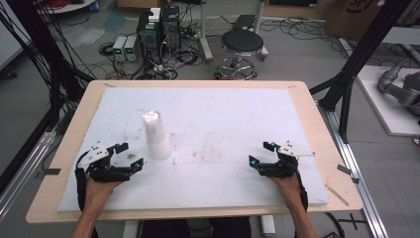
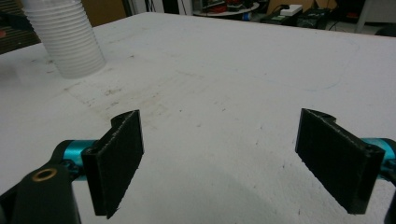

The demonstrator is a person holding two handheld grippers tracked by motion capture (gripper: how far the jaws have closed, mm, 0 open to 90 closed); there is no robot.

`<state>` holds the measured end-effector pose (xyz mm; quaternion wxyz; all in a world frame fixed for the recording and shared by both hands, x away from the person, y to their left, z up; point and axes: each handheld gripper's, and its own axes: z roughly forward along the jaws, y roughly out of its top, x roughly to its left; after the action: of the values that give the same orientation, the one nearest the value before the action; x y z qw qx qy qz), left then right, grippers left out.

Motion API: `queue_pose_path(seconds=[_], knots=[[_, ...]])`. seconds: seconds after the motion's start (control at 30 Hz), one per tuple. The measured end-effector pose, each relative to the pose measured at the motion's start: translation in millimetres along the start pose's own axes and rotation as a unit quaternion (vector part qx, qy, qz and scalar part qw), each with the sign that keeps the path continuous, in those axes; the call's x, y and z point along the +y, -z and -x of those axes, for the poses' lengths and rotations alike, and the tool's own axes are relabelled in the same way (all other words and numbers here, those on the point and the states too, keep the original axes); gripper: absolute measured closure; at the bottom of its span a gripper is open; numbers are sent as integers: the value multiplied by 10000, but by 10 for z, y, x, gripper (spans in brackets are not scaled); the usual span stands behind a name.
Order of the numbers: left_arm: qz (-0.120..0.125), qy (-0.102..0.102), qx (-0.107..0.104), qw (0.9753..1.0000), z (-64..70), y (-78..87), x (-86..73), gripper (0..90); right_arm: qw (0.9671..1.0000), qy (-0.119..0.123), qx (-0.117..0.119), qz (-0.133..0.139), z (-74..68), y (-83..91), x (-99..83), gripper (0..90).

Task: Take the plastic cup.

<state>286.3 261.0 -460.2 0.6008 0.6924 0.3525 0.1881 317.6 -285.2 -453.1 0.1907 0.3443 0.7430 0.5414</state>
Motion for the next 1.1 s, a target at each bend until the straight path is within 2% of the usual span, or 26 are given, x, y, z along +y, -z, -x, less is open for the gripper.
queue_pose_path(seconds=[0.2, 0.33, 0.37, 0.4, 0.53, 0.57, 0.6, 0.83, 0.87, 1.0, 1.03, 1.07, 1.1], knots=[[246, -119, -212, 9994, -32, 89, 237, 87, 10000, 32, 14, -5, 4, -8, 2, 148], [224, -164, -392, 9988, -60, 93, 351, 87, 10000, -11, 25, -34, 5, -11, 4, 148], [168, -253, -498, 9983, -71, 77, 428, 86, 10000, -9, 25, -35, 5, -11, 4, 148], [168, -253, -498, 9983, -71, 77, 428, 87, 10000, -9, 25, -35, 5, -11, 4, 148], [135, -427, -791, 9959, -84, 27, 611, 86, 10000, 18, 6, -12, -3, -5, 1, 148], [135, -427, -791, 9959, -84, 27, 611, 87, 10000, 29, -2, 1, -5, -3, 0, 148], [108, -488, -918, 9945, -100, 8, 677, 87, 10000, 38, 2, 11, -6, -1, -1, 148], [134, -528, -1122, 9922, -179, -52, 852, 87, 10000, 16, -18, 8, -11, 7, -2, 148], [173, -518, -1232, 9909, -207, -84, 890, 87, 10000, 16, -19, 4, -11, 5, -2, 148], [124, -531, -1370, 9891, -224, -149, 932, 87, 10000, -3, -10, -15, -7, 0, 0, 148], [97, -550, -1481, 9874, -224, -199, 959, 87, 10000, -4, -12, -14, -6, -1, 0, 148], [97, -550, -1481, 9874, -224, -199, 959, 87, 10000, -4, -12, -14, -6, -1, 0, 148], [28, -590, -1559, 9860, -217, -252, 989, 87, 10000, 12, -9, -18, -3, -3, 1, 148]])
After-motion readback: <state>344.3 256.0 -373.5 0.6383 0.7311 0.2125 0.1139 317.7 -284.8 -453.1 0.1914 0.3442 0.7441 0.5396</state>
